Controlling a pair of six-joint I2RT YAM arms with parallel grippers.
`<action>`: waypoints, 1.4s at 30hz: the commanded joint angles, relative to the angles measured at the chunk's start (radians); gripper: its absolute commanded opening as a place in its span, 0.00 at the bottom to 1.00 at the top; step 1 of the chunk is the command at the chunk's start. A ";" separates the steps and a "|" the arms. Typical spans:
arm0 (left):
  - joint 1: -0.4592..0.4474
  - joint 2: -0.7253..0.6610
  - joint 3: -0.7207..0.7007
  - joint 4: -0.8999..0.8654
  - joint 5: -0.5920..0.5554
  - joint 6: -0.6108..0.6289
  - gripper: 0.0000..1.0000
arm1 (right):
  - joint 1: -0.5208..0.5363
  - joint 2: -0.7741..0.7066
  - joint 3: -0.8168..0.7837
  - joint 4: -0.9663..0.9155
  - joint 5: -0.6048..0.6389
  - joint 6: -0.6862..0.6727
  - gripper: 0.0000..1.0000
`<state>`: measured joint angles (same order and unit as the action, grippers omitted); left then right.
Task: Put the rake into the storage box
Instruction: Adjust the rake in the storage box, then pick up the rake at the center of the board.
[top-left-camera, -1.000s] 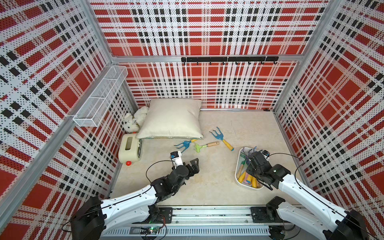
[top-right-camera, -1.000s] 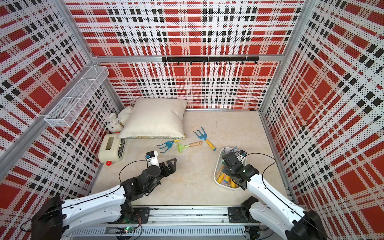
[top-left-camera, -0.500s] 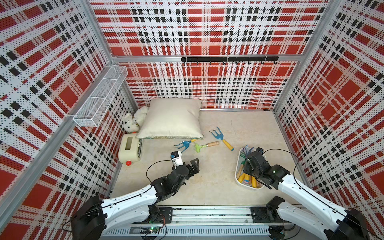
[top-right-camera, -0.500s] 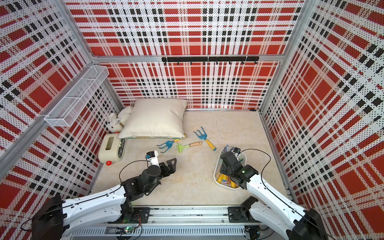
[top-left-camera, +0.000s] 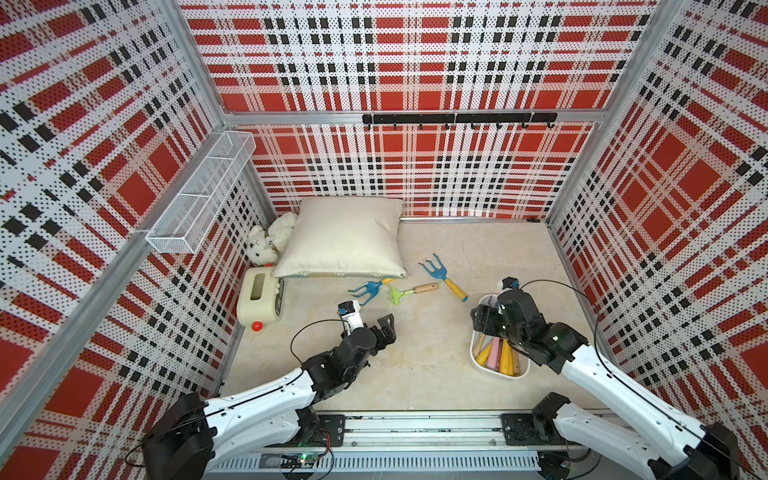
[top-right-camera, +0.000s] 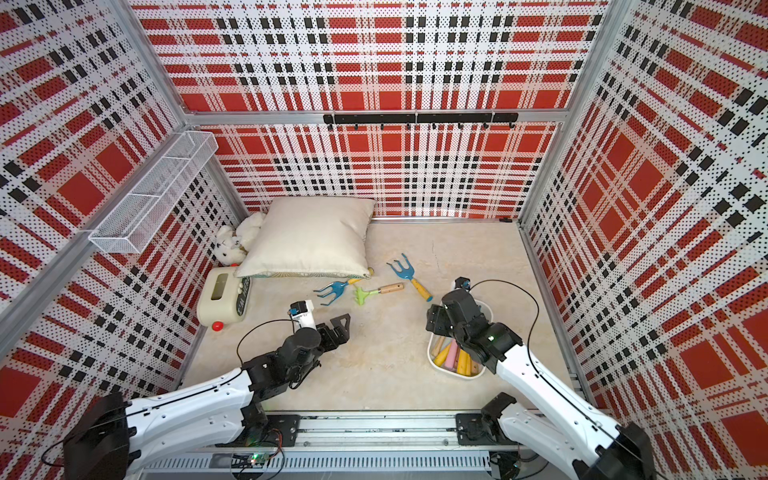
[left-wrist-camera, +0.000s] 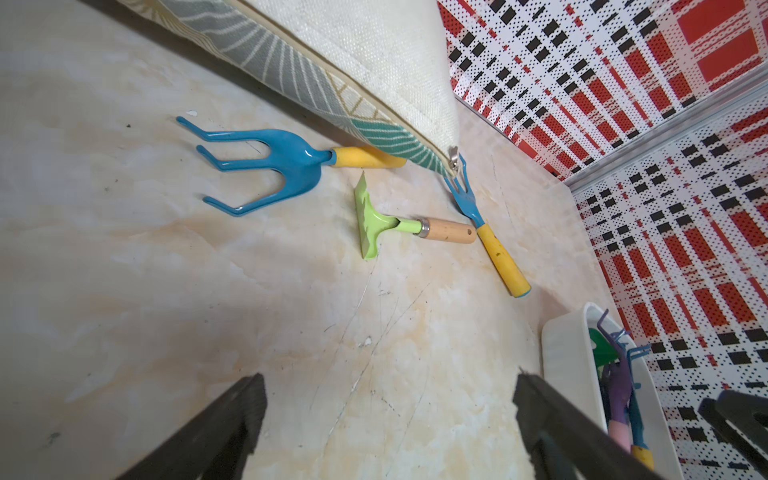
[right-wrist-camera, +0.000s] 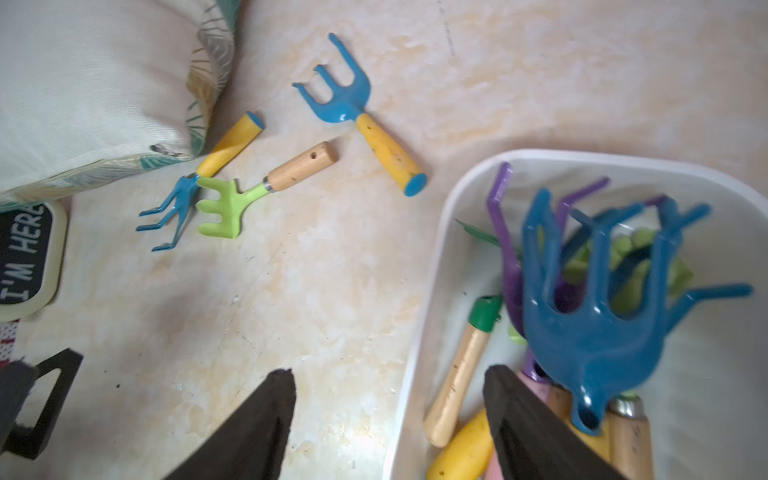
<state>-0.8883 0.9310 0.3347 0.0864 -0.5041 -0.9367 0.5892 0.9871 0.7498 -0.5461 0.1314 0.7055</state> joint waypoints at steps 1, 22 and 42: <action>0.034 -0.047 -0.027 -0.003 0.008 0.018 1.00 | 0.006 0.121 0.065 0.113 -0.117 -0.128 0.79; 0.116 -0.354 -0.155 -0.142 0.044 -0.019 1.00 | -0.057 1.137 0.830 0.087 -0.423 -0.365 0.68; 0.119 -0.272 -0.140 -0.085 0.060 -0.007 1.00 | 0.149 0.981 0.470 0.059 -0.014 -0.307 0.53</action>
<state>-0.7746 0.6487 0.1837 -0.0246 -0.4515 -0.9573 0.7013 1.9373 1.2213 -0.3752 -0.0959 0.3714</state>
